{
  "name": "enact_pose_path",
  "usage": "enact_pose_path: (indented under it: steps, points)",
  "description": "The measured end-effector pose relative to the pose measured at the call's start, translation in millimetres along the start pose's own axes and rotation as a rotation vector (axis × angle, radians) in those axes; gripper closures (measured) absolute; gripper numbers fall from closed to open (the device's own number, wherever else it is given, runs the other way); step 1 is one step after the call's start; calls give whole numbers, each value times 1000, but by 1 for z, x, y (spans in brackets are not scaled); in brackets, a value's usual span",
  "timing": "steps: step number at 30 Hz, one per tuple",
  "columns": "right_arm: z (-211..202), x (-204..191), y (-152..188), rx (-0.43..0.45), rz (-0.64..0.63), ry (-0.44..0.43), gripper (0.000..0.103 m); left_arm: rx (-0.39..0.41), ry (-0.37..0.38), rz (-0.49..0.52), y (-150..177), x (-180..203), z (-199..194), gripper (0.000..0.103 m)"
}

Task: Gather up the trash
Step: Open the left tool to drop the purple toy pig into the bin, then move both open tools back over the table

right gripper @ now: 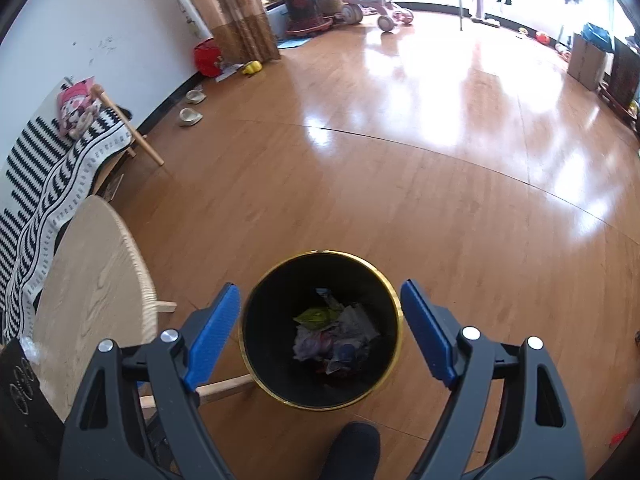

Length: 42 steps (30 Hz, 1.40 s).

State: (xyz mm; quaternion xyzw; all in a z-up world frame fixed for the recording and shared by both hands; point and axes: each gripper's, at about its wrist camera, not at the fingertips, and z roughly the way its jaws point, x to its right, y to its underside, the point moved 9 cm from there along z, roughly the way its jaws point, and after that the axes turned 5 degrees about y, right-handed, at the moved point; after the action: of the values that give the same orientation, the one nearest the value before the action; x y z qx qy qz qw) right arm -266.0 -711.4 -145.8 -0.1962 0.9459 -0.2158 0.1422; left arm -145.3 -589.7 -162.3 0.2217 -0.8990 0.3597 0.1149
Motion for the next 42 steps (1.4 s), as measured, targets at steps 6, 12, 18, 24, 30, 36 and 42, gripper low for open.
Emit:
enact_pose_path:
  steps: [6,12,18,24,30,36,42]
  points:
    - [-16,-78,9,13,-114,-60,17,77,-104,-52,-3,-45,-74,11]
    - [-38,-196,35,9,-254,-171,15,149,-254,-134,8,-119,-166,9]
    - [-61,-336,87,-4,-434,-297,15,222,-428,-272,43,-215,-272,9]
    - [-82,-453,160,18,-663,-377,13,298,-543,-425,96,-305,-370,9]
    - [-85,-528,220,-25,-796,-451,12,310,-658,-505,152,-375,-436,9]
    - [-73,-563,259,-58,-887,-467,12,312,-726,-598,201,-444,-476,9]
    - [-61,-576,270,-93,-900,-466,12,242,-738,-566,214,-482,-472,9]
